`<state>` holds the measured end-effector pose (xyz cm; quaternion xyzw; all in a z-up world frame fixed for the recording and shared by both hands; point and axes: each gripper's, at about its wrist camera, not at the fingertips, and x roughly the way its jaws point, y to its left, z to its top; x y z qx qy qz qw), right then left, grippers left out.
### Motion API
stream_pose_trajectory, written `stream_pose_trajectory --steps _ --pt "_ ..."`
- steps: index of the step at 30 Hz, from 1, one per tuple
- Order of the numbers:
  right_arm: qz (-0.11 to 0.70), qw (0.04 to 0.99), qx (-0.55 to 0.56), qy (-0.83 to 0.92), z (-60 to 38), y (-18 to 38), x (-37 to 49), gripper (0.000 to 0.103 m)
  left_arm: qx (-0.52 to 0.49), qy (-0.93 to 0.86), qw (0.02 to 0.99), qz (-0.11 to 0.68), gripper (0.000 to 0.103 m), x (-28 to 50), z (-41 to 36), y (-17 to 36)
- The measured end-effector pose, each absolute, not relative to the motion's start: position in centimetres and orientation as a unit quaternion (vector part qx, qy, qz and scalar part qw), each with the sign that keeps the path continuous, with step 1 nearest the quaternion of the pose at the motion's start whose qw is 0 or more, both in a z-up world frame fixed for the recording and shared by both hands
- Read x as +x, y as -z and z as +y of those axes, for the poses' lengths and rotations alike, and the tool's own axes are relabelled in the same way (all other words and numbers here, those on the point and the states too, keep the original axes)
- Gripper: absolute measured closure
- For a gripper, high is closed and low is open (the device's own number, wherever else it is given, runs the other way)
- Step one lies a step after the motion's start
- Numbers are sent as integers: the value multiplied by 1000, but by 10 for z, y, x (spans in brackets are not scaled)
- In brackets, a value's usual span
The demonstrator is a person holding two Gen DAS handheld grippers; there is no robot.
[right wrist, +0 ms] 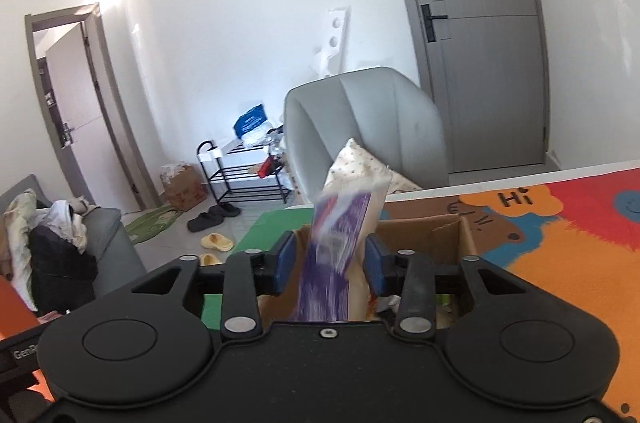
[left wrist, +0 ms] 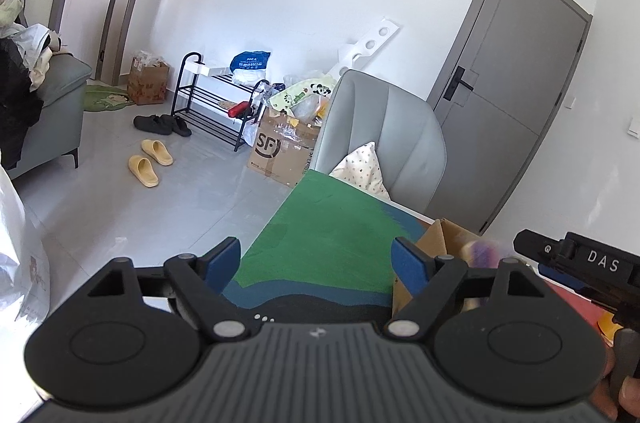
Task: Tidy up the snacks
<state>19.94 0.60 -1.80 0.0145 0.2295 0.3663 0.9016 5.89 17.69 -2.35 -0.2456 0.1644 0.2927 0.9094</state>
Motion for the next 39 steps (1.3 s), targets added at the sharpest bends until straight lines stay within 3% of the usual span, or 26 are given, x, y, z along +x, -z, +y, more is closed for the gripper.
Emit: stream_pose_trajectory --steps 12,25,27,29,39 --pt "245 911 37 -330 -37 19 195 49 -228 -275 918 173 21 66 151 17" --pt "246 926 55 -280 -103 21 187 21 -194 -240 932 190 13 88 96 6" --pt "243 932 55 -265 -113 20 184 15 -186 -232 935 196 12 92 88 4" --pt "238 939 49 -243 -122 19 181 2 -175 -222 938 202 12 95 78 2" --pt "239 951 45 -190 -173 12 165 0 -102 -175 952 230 9 98 27 -12"
